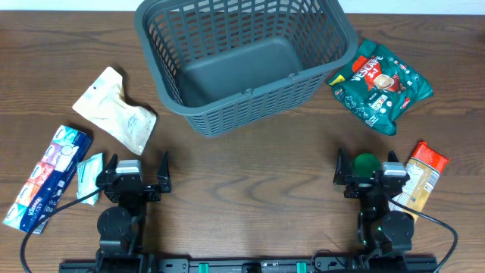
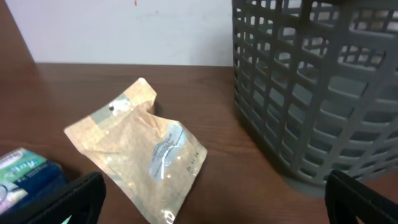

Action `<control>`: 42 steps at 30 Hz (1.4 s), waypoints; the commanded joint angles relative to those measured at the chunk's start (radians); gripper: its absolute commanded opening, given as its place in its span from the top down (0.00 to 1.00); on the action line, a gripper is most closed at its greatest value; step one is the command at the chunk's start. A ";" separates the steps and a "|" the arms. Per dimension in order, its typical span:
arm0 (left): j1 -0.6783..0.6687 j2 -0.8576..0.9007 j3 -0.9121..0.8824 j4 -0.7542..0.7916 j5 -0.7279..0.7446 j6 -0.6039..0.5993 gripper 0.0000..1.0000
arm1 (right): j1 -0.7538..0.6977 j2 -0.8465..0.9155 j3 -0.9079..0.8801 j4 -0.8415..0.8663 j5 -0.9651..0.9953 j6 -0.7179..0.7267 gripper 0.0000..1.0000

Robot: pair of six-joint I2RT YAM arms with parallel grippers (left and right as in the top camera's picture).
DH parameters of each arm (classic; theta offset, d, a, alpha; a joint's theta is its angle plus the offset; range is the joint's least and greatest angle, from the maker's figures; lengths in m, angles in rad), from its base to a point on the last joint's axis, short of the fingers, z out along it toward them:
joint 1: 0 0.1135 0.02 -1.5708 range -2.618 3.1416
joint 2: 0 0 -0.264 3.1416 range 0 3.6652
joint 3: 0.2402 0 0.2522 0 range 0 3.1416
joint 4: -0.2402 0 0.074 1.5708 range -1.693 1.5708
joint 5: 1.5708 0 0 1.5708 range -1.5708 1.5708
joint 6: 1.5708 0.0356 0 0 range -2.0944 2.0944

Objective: Pack container

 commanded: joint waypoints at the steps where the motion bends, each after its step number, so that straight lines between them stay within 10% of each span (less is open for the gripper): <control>1: 0.000 0.010 0.032 -0.033 -0.004 -0.145 0.01 | -0.008 -0.006 -0.003 -0.003 -0.066 0.142 0.01; 15: 0.000 0.529 0.771 -0.441 0.151 -0.178 0.01 | -0.008 0.356 0.378 -0.184 -0.250 0.129 0.01; 27: 0.000 1.072 1.551 -1.070 0.228 -0.170 0.01 | -0.008 1.052 1.249 -1.041 -0.415 0.089 0.01; 34: 0.000 1.088 1.669 -1.218 0.232 -0.174 0.01 | -0.008 1.165 1.296 -1.096 -0.488 0.130 0.01; 39: 0.000 1.067 1.669 -1.207 0.314 -0.182 0.01 | -0.009 1.162 1.301 -1.098 -0.494 0.130 0.36; 42: 0.000 1.070 1.669 -1.167 0.344 -0.182 0.21 | -0.009 1.163 1.318 -1.094 -0.460 0.130 0.78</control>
